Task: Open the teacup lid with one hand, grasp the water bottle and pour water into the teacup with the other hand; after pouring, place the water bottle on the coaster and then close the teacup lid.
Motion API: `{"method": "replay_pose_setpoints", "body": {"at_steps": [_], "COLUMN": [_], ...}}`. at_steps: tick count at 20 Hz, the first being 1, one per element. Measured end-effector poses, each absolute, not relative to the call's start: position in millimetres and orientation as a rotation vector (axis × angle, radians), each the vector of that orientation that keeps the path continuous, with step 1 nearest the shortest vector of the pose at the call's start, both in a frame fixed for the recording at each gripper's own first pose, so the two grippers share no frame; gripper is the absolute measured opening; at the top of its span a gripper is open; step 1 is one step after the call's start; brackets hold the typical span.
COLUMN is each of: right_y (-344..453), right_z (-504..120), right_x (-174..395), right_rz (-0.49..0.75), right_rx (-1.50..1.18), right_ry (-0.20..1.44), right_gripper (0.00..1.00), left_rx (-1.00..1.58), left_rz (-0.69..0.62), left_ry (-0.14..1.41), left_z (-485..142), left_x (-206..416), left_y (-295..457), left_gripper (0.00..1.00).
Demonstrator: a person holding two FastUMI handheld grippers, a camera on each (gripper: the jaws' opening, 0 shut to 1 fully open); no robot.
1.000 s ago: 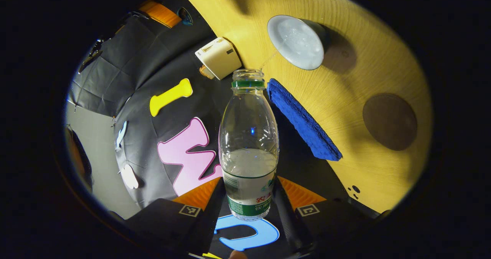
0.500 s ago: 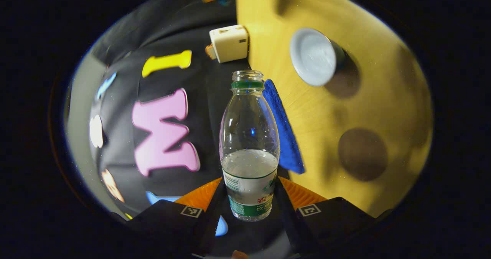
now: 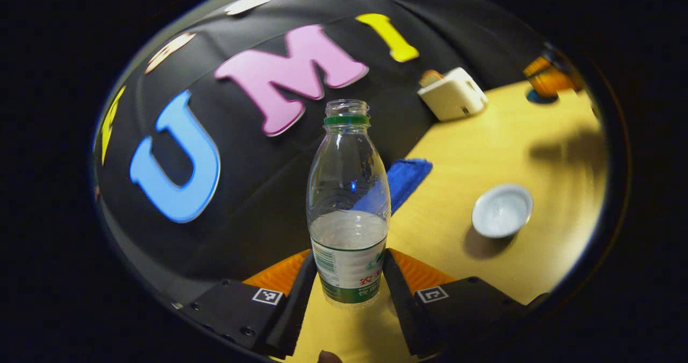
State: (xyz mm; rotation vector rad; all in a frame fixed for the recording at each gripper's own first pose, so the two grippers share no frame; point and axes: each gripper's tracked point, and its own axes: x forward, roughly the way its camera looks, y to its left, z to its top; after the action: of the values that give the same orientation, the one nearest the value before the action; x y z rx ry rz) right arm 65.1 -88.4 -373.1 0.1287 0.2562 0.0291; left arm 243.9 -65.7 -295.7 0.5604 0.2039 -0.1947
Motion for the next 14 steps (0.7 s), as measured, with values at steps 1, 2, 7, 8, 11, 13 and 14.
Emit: {"method": "replay_pose_setpoints", "body": {"at_steps": [1,2,7,8,11,13,14], "right_y": [-88,-88,-88,-88,-88,-89,-89], "right_z": [-373,-373,-371,-371,-371,-372,-372], "right_x": [66,67,69,68,67,66,66], "right_rz": [0.03,0.031,0.029,0.029,0.03,0.029,0.027], "right_rx": [0.127,0.127,0.133,0.133,0.126,0.122,0.124], "right_ry": [0.256,0.256,0.252,0.252,0.252,0.252,0.252], "right_gripper": [0.33,0.33,0.3,0.3,0.3,0.3,0.34], "left_rx": [0.452,0.37,0.073,0.034,-0.085,-0.117,-0.12], "left_rz": [-0.189,-0.187,-0.187,-0.176,-0.168,-0.151,-0.136], "left_ry": [0.189,0.18,0.183,0.184,0.211,0.243,0.257], "left_z": [-288,-285,-291,-292,-303,-313,-317], "left_x": [242,241,233,234,237,240,240], "left_y": [-62,-63,-61,-61,-68,-70,-68], "left_gripper": [0.75,0.75,0.76,0.76,0.76,0.76,0.76]}}
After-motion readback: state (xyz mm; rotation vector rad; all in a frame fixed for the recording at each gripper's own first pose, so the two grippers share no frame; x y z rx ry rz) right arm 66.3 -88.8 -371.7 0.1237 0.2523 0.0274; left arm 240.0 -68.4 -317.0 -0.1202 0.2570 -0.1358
